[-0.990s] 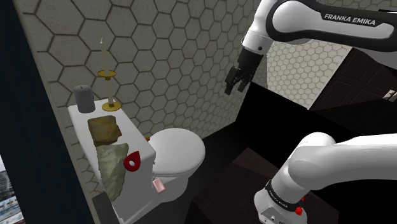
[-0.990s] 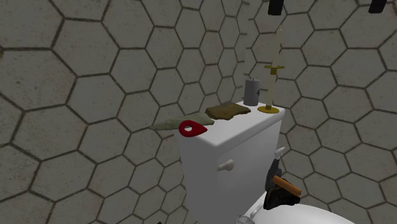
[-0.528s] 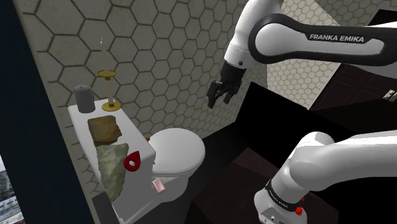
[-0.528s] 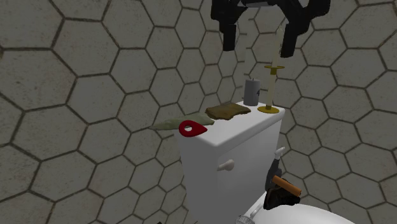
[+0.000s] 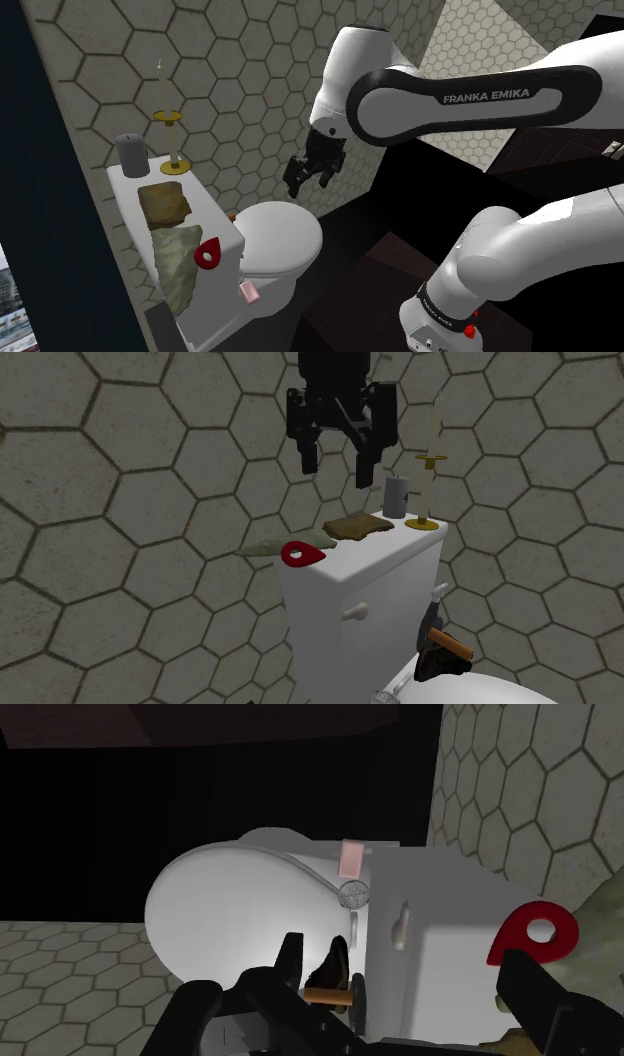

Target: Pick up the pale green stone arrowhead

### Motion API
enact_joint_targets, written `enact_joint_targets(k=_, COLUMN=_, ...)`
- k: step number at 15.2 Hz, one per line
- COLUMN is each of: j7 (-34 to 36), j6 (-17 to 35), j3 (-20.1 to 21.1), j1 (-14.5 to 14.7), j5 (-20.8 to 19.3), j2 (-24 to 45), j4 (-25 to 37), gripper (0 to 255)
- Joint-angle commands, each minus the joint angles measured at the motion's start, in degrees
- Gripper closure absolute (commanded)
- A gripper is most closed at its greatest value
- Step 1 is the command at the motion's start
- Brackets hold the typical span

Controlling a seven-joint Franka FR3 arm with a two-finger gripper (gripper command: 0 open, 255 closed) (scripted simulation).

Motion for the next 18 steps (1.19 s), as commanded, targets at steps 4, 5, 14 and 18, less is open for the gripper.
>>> enact_joint_targets(k=4, j7=8.5, j6=6.6, j3=7.9, j1=-0.3, j5=-0.9, j2=8.0, j4=2.4, gripper=0)
enact_joint_targets(k=5, j7=10.3, j6=7.9, j3=9.4, j1=-0.6, j5=-1.6, j2=9.9, j4=3.1, gripper=0)
enact_joint_targets(k=14, j7=33.1, j6=16.0, j3=22.8, j1=-4.4, j5=-19.2, j2=31.9, j4=13.2, gripper=0)
enact_joint_targets(k=18, j7=45.6, j6=15.6, j3=23.1, j1=-0.9, j5=-32.6, j2=44.2, j4=20.3, gripper=0)
